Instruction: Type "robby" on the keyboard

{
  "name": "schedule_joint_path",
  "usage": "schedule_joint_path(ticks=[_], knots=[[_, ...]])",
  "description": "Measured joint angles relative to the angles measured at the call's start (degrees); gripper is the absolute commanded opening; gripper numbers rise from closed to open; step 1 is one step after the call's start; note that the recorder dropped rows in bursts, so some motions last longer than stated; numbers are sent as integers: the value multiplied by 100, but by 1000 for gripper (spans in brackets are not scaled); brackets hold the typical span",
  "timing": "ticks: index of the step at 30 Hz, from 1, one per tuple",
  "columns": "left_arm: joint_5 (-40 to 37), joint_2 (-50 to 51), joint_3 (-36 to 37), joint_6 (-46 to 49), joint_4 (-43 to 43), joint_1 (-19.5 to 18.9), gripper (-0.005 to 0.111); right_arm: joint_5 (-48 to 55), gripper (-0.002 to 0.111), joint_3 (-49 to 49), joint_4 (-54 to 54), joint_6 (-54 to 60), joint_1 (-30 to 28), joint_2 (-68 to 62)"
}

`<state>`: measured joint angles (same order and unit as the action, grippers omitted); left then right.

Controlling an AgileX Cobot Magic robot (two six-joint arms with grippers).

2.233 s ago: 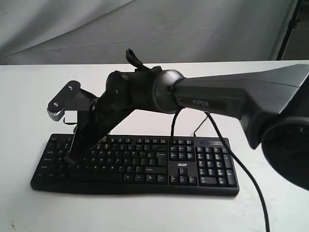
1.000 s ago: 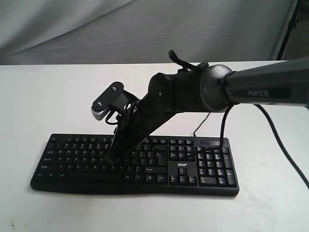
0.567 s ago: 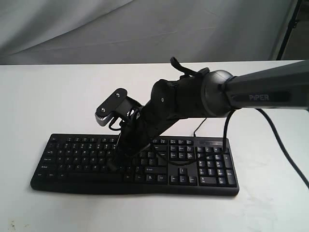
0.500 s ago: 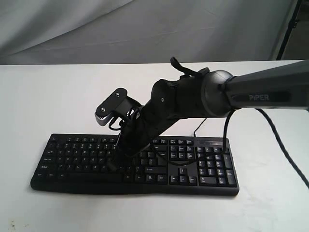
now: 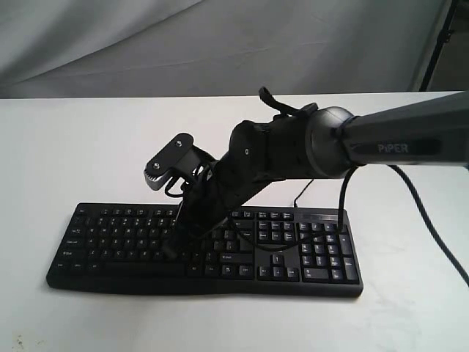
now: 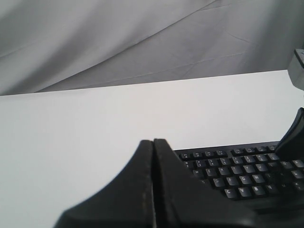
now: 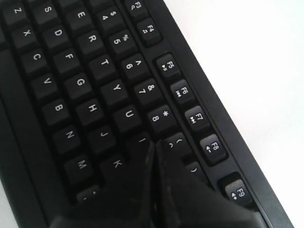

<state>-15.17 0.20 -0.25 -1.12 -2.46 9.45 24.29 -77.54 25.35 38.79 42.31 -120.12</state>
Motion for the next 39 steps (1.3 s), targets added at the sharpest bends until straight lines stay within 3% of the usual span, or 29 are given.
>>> schedule_joint_path(ticks=[39], knots=[[0,0,0,0,0,0,0,33,0,0,-167,-85,-8,-37]])
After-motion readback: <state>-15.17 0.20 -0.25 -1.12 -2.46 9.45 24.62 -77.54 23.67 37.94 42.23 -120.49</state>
